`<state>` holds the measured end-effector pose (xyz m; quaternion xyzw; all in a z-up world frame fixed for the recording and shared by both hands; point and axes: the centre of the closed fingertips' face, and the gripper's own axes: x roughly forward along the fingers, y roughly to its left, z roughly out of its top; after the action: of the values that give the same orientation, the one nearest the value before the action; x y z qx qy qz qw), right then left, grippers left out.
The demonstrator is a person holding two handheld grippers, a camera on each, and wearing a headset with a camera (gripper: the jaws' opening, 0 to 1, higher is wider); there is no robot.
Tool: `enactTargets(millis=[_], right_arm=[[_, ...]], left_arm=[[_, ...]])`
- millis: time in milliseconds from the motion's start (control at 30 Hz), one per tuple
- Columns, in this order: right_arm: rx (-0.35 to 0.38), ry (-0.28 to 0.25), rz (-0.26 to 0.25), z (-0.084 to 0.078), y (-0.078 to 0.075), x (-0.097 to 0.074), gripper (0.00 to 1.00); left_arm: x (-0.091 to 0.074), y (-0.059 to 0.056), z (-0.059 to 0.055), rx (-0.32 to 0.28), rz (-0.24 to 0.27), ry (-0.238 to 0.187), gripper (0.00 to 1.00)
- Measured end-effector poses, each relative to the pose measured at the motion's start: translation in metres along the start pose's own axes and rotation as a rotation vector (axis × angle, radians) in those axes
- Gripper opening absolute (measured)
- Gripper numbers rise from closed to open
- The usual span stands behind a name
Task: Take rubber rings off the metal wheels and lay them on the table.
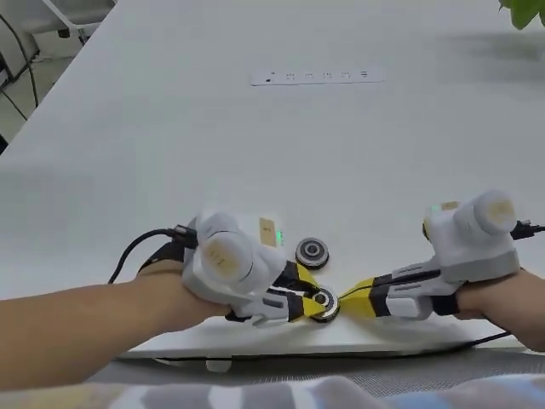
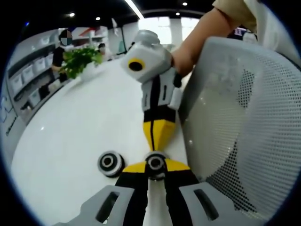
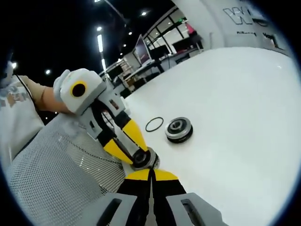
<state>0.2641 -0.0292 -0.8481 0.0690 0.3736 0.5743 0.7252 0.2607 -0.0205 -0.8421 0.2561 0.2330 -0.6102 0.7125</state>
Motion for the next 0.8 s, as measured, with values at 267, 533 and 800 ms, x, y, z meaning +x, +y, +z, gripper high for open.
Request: enactTargets(millis=[267, 533, 800], right_arm=[[0.027, -0.026, 0.015, 0.004, 0.005, 0.000, 0.00], [0.042, -0.043, 0.029, 0.007, 0.010, 0.001, 0.00], [0.034, -0.046, 0.041, 0.008, 0.012, 0.003, 0.00]], left_arm=[[0.000, 0.000, 0.000, -0.001, 0.001, 0.000, 0.12], [0.000, 0.000, 0.000, -0.001, 0.006, 0.006, 0.12], [0.000, 0.000, 0.000, 0.000, 0.005, 0.009, 0.12]])
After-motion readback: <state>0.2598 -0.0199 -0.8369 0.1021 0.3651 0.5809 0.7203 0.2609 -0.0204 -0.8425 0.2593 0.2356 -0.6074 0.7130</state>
